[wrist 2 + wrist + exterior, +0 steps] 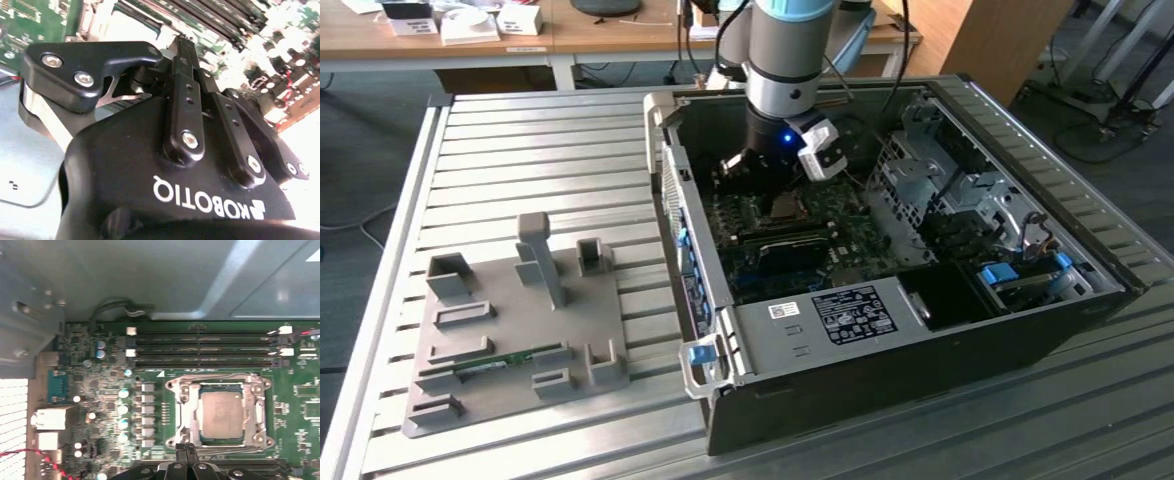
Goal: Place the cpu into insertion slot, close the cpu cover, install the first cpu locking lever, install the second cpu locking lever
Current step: 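Install the second cpu locking lever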
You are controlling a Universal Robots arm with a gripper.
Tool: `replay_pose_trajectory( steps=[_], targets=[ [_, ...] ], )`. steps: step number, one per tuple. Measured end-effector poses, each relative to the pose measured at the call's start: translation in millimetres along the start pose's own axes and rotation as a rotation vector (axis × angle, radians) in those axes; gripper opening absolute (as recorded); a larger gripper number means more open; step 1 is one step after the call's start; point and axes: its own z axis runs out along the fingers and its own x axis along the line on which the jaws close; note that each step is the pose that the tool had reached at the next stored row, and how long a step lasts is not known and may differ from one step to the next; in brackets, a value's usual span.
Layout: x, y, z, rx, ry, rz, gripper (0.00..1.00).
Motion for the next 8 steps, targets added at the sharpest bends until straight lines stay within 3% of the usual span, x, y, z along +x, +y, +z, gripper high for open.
replay_pose_trajectory(
  steps=[5, 8],
  targets=[
    [-14.6, 3.0, 1.8, -0.0001, 0.0000, 0.000, 0.11],
    [-19.4, 6.8, 2.5, -0.0002, 0.0000, 0.000, 0.11]
  ],
)
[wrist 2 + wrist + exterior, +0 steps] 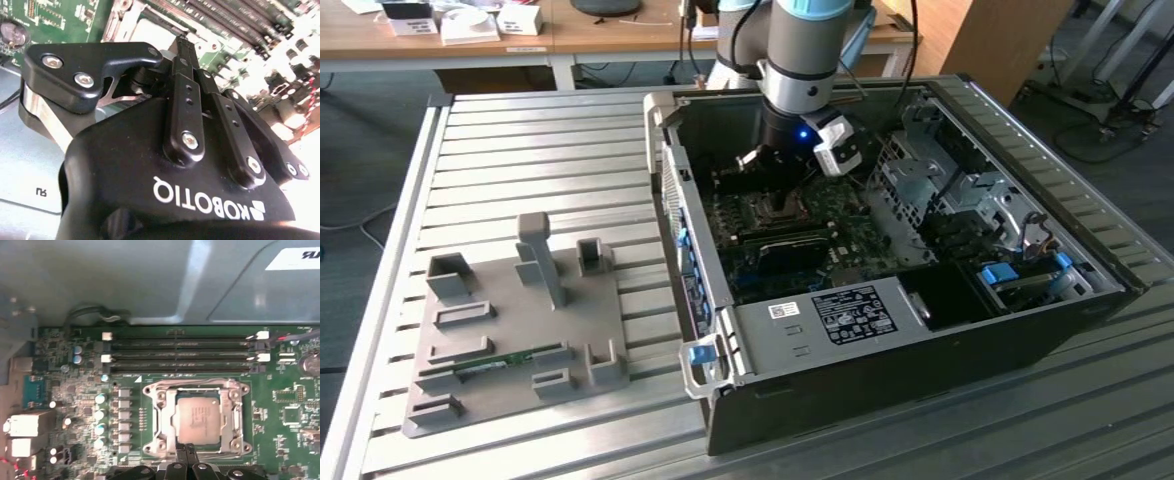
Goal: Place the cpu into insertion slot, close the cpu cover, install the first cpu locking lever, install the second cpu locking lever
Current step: 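Install the second cpu locking lever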
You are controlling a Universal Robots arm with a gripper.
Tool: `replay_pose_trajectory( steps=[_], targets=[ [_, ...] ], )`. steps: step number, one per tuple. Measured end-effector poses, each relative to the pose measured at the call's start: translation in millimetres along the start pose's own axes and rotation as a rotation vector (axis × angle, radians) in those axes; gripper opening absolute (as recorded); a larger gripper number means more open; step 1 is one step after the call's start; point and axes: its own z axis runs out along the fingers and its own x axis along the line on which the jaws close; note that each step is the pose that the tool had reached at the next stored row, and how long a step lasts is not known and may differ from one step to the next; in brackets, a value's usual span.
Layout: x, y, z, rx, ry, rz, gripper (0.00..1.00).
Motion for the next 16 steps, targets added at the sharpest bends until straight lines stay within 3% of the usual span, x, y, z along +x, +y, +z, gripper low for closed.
replay_pose_trajectory(
  steps=[4, 7, 10, 16],
  targets=[
    [-4.1, 6.8, 0.8, -0.0008, 0.0000, 0.000, 0.11],
    [-14.3, 8.6, 1.9, -0.0009, 0.0001, 0.000, 0.11],
    [-15.3, 10.0, 1.6, -0.0006, 0.0001, 0.000, 0.11],
    [-16.0, 10.7, -9.9, -0.0008, 0.0001, 0.000, 0.11]
  ],
)
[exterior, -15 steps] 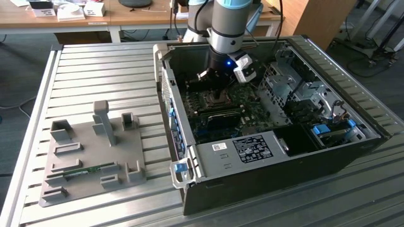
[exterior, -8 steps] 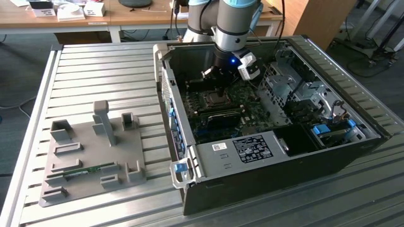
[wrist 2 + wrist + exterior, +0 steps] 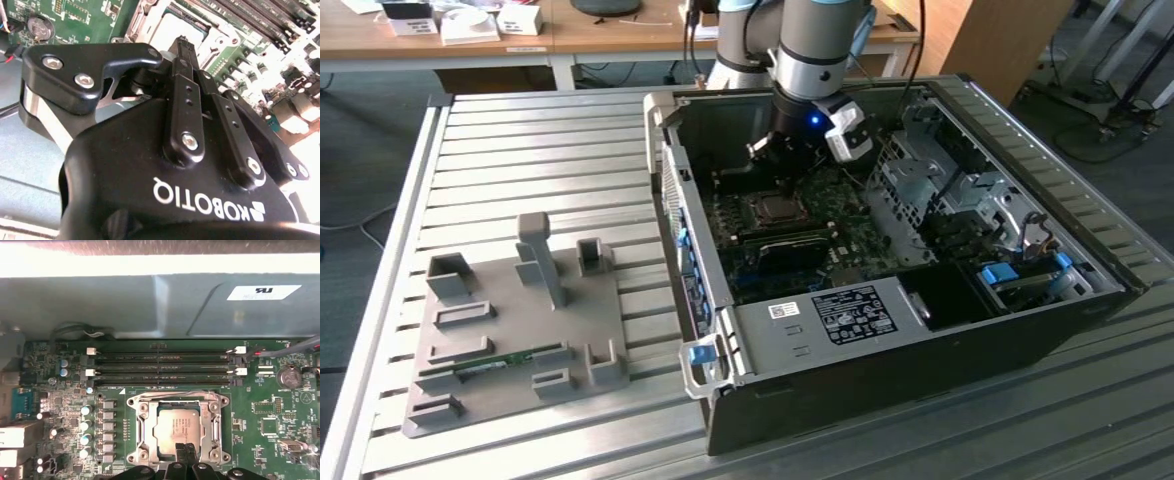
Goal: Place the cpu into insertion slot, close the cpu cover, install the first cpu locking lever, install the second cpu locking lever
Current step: 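Install the second cpu locking lever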
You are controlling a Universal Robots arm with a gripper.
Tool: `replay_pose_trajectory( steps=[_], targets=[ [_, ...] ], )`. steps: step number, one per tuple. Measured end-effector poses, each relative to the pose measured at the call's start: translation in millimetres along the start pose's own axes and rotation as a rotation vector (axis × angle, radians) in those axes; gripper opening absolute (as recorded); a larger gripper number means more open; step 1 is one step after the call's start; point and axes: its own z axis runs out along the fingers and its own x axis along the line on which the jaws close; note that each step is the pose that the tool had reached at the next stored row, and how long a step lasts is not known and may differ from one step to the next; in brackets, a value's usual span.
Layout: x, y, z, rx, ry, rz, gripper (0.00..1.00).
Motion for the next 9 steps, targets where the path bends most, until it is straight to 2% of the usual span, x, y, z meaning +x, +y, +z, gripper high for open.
replay_pose_trajectory(
  steps=[2, 9],
  targets=[
    [-0.1, 0.1, -2.6, 0.0001, 0.0000, 0.000, 0.11],
    [-0.3, 0.3, -4.7, 0.0000, 0.0000, 0.000, 0.11]
  ],
)
